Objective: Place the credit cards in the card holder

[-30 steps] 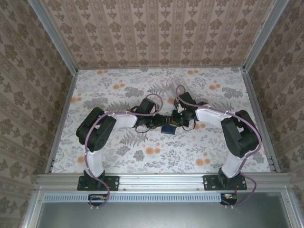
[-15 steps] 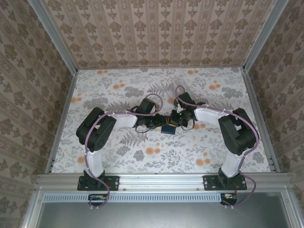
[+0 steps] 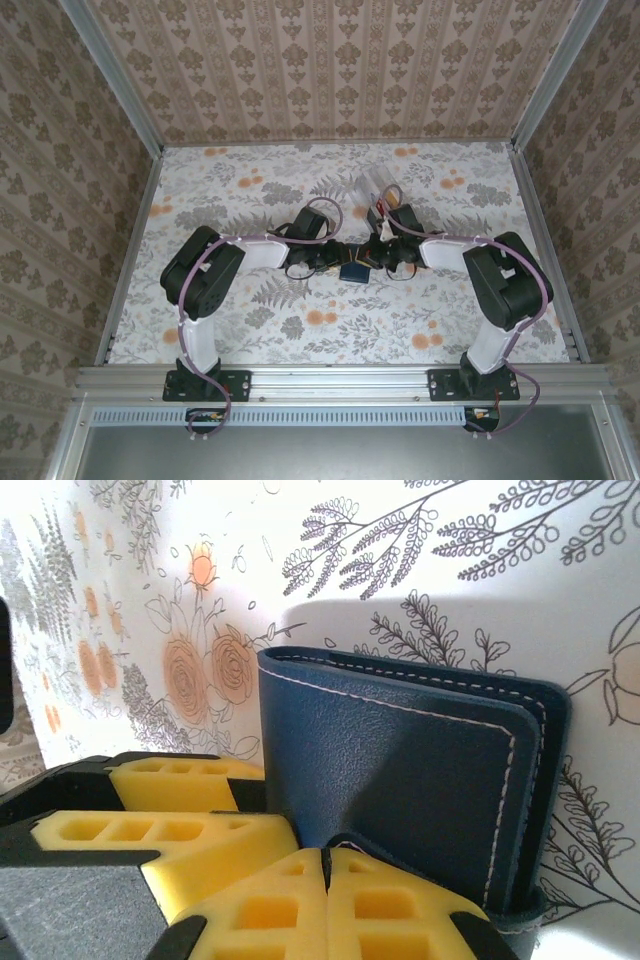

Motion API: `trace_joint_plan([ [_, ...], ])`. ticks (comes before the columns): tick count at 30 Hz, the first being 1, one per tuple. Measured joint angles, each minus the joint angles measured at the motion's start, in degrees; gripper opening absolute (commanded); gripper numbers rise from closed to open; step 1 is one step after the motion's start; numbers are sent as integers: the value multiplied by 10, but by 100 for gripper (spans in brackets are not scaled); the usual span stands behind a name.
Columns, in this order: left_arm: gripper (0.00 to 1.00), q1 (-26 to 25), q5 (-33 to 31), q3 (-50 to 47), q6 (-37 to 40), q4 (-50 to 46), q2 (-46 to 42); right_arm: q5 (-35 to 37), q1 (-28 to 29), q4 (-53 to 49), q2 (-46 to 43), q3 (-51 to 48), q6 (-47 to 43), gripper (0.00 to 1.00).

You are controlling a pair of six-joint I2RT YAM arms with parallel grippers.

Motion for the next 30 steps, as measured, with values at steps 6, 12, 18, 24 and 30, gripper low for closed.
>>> trace_joint_plan([
  [6,32,0,0,0,0,0,0,-4,-2,45,-2,-24,12,0],
  [12,32,0,0,0,0,0,0,2,-1,112,-10,-64,32,0],
  [18,32,0,0,0,0,0,0,1,-1,92,-17,-50,36,6],
  [24,31,-7,-6,-11,-25,26,0,15,-2,-71,-28,36,-5,16],
  [30,31,-11,-18,-27,-54,55,-6,28,-2,-155,-56,82,-36,19],
])
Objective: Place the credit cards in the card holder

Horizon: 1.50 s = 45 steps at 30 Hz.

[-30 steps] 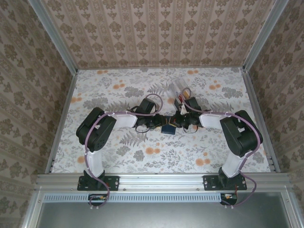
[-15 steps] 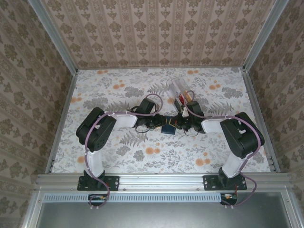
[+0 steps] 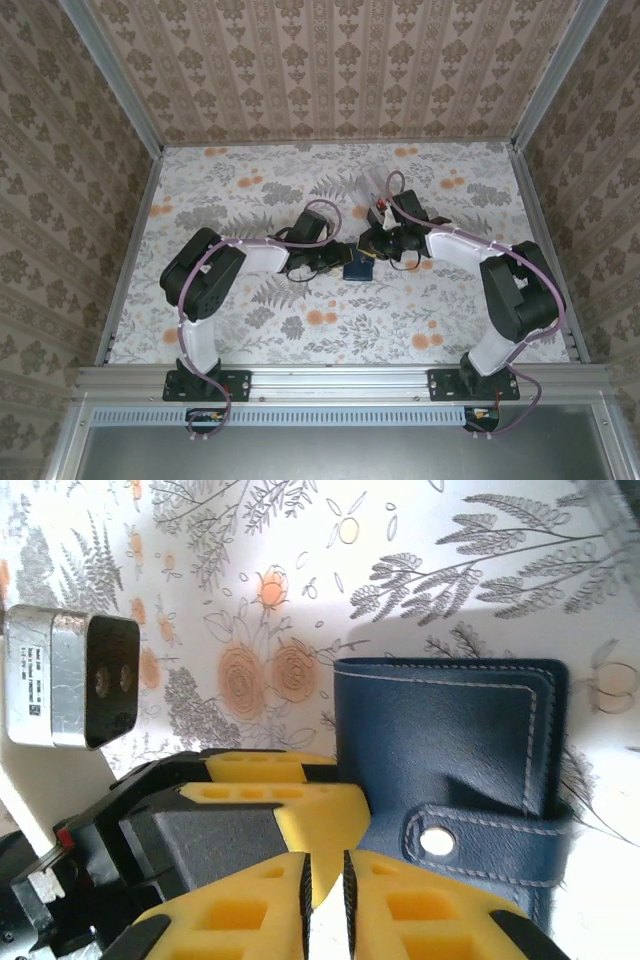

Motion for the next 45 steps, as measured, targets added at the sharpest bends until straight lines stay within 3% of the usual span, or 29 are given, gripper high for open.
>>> trace_joint_plan([
  [14,33,-14,-5,-2,-17,7,0,81,3,-110,7,23,-32,8],
  [45,34,-14,-4,-2,-17,7,0,26,-8,-47,68,26,-17,6],
])
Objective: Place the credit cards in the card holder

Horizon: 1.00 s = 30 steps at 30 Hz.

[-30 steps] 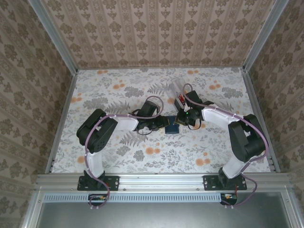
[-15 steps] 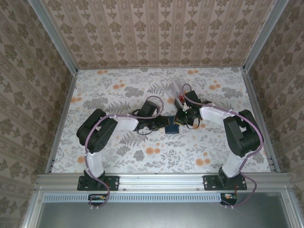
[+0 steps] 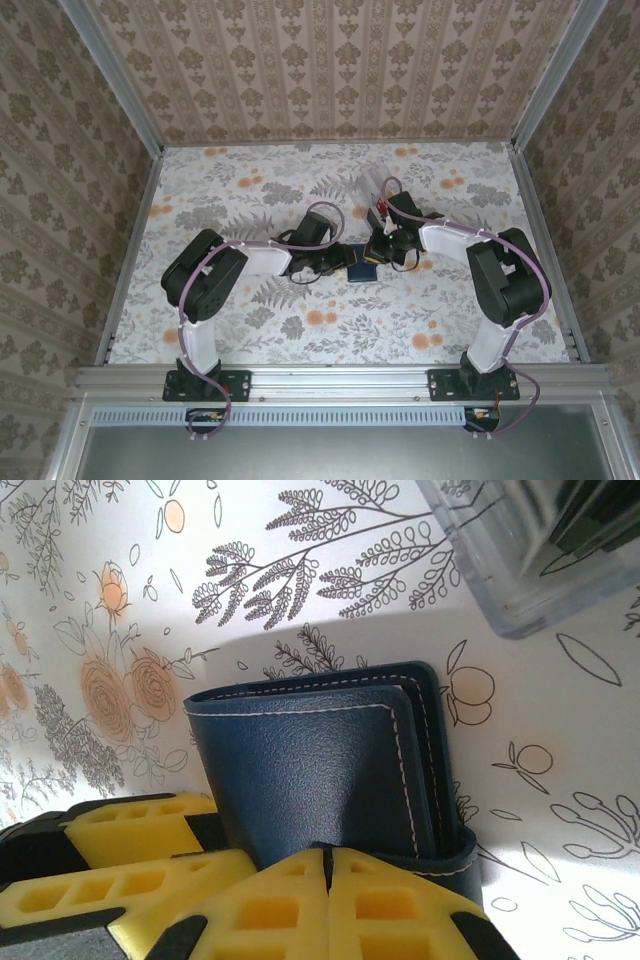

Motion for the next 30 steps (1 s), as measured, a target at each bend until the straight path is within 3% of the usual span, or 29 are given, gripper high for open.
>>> trace_joint_plan([
  [16,33,0,0,0,0,0,0,-7,3,68,-6,-40,3,4],
  [24,32,0,0,0,0,-2,0,65,39,137,-40,-93,-18,2],
  [30,31,0,-2,0,-6,-2,0,148,78,270,-72,-178,-38,0],
])
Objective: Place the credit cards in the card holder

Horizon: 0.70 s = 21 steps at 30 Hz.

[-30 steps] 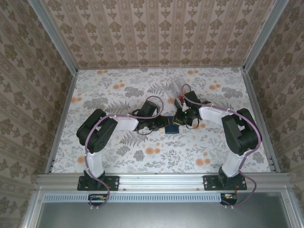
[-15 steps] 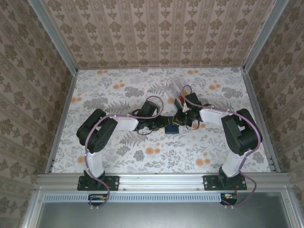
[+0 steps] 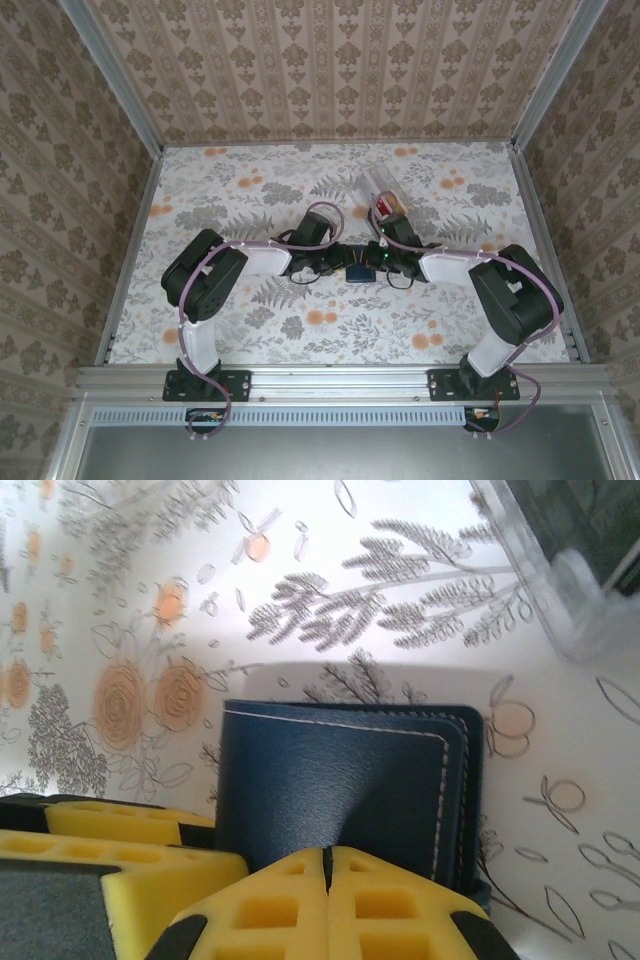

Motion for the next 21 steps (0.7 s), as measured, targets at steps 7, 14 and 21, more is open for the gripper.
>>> trace_joint_plan([
  [7,29,1,-1,-2,-15,1,0,119,61,141,-7,-73,-34,0],
  [14,28,3,1,-11,-35,21,0,259,132,213,9,-105,-68,0],
  [21,27,3,0,-18,-46,34,0,303,162,265,7,-140,-69,0],
])
